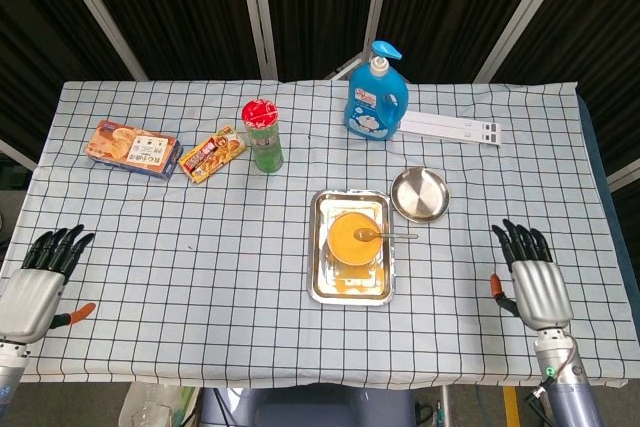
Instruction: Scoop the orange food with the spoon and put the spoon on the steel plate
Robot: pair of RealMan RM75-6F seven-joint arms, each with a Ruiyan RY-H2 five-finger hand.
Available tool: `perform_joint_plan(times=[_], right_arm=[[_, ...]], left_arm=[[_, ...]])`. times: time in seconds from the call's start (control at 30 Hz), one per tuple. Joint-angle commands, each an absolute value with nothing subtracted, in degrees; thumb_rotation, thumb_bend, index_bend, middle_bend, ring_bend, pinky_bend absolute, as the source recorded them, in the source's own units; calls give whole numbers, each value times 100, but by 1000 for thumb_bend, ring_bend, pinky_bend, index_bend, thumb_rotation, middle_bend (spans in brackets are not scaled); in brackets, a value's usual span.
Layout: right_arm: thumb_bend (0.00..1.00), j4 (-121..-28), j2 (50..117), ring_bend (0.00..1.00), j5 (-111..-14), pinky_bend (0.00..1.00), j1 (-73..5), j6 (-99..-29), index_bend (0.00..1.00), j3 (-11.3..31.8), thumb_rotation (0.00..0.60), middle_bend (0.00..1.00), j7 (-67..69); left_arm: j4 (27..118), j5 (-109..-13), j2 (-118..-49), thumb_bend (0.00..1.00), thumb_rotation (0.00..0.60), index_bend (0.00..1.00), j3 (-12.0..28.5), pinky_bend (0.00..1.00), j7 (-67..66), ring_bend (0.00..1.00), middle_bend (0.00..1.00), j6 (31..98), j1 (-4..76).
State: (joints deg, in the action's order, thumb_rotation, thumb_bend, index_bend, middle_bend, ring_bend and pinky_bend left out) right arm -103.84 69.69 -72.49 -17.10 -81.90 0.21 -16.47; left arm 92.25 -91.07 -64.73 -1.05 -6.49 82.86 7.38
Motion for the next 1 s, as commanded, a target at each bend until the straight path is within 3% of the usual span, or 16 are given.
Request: perform_joint_plan(times=[0.03, 0.13, 0.37, 0.63, 1.0], right_arm=[[537, -10458, 7120, 21, -7000, 0, -1971, -7936, 254, 323, 600, 269, -1953], [537, -10513, 7334, 75, -6685, 0, -2244, -7680, 329, 598, 600, 347, -2379], [537, -10281, 7868, 138, -6253, 0, -2752, -7264, 364, 842, 600, 417, -3278], [537, -9917, 8593, 149, -5778, 0, -3177, -7096, 378, 1022, 600, 429, -4042], [530, -9606, 9019, 150, -5502, 0, -3438, -7109, 378, 1188, 600, 429, -4354]], left_arm=[[9233, -9115, -6461, 0, 600, 0, -116, 0, -636, 0, 0, 8267, 745], [9252, -9109, -6430, 0, 600, 0, -124, 0, -593, 0, 0, 8223, 763], [9289, -9105, -6361, 0, 600, 0, -149, 0, -469, 0, 0, 8158, 783], [9346, -9072, -6279, 0, 600, 0, -167, 0, -317, 0, 0, 8069, 811], [9411, -9054, -6204, 0, 600, 0, -186, 0, -199, 0, 0, 7985, 844]])
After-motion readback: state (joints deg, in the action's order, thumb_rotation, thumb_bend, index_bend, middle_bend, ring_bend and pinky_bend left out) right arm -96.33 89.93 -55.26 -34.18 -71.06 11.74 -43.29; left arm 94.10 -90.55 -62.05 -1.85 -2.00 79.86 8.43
